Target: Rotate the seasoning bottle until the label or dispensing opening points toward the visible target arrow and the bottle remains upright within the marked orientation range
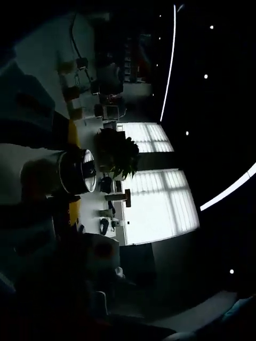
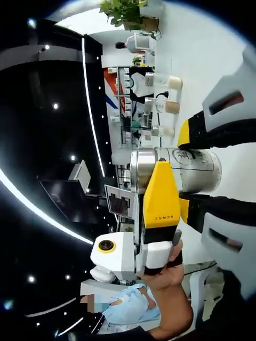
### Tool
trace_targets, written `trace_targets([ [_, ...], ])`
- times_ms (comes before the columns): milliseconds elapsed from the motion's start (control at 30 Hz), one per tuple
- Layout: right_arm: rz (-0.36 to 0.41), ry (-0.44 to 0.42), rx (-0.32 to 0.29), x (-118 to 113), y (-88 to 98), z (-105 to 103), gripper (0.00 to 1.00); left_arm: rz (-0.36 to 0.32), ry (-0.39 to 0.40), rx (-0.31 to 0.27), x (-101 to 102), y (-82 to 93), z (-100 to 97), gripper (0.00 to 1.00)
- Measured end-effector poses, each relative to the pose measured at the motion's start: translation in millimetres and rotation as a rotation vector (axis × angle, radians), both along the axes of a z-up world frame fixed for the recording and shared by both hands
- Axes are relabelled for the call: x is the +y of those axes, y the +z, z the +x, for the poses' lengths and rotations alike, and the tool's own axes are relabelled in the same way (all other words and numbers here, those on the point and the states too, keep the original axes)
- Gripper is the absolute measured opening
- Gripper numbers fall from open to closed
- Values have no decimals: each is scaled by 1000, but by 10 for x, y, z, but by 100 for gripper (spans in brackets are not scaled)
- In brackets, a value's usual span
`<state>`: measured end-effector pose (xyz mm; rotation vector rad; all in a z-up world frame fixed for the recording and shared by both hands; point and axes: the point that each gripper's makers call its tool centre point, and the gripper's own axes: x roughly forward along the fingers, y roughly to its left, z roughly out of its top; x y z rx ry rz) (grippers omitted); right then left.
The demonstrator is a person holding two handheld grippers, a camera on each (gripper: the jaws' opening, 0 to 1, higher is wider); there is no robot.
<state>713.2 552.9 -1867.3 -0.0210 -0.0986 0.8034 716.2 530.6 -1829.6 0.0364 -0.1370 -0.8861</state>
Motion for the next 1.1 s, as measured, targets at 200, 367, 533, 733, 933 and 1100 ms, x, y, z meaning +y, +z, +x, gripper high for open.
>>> trace_targets([
  [200,57,-77,-3,38,43,-24,31,-73,82,-3,21,60,8,36],
  [367,43,-129,-22,50,40,-24,31,-90,133,-6,39,62,-3,36],
  [533,54,-147,-14,26,15,0,31,-119,154,19,73,28,-5,36],
  [733,50,-94,-18,62,17,-4,31,-108,140,29,121,37,-19,35],
  [933,19,8,-24,92,2,-15,31,-102,102,61,143,-1,0,35],
  [1100,5,93,-21,97,-1,-57,31,-96,53,89,133,-35,1,35],
])
